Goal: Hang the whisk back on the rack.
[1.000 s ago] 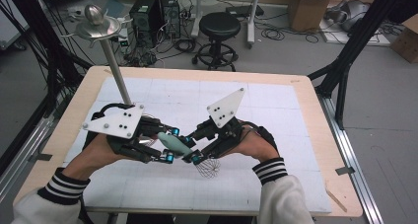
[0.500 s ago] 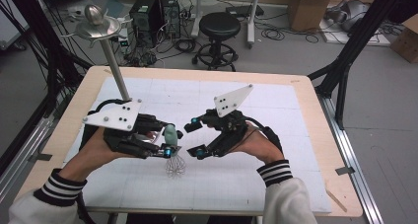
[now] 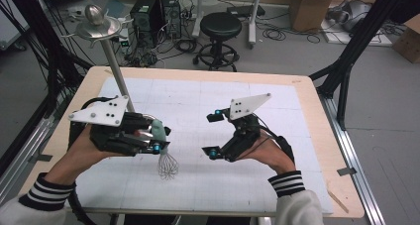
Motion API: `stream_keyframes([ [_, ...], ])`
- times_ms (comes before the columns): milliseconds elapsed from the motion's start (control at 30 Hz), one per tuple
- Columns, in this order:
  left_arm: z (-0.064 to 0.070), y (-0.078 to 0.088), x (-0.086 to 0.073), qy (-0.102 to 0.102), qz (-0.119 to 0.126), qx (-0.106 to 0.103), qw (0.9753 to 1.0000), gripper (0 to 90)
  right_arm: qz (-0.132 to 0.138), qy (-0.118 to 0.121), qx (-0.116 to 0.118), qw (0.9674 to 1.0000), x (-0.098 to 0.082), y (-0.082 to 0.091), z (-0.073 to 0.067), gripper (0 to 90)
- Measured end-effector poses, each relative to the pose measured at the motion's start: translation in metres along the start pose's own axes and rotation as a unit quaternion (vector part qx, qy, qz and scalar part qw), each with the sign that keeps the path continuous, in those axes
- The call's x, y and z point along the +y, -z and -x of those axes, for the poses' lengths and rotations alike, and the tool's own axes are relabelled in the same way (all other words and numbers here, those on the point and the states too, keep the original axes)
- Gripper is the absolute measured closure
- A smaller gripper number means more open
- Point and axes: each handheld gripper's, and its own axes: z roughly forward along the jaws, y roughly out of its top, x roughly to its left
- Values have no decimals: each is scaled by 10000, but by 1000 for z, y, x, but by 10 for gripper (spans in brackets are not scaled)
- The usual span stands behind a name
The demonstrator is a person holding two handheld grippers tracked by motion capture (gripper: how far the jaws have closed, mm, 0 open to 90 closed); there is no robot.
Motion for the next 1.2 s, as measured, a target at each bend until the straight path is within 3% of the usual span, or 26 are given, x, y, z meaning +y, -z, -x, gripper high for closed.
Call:
stream_keyframes([
  [267,-4,27,-3,212,5,280,9994,664,98,-145,-549,9983,-22,26,-1,5],
  [367,-4,33,-4,182,-106,396,9990,664,115,-209,-632,9977,-30,34,-3,4],
  [833,-13,55,-6,458,-311,690,9961,664,244,-427,-1170,9919,-68,68,-7,5],
  [1200,-21,79,-3,551,-369,958,9932,664,291,-484,-1514,9869,-82,83,-9,5],
])
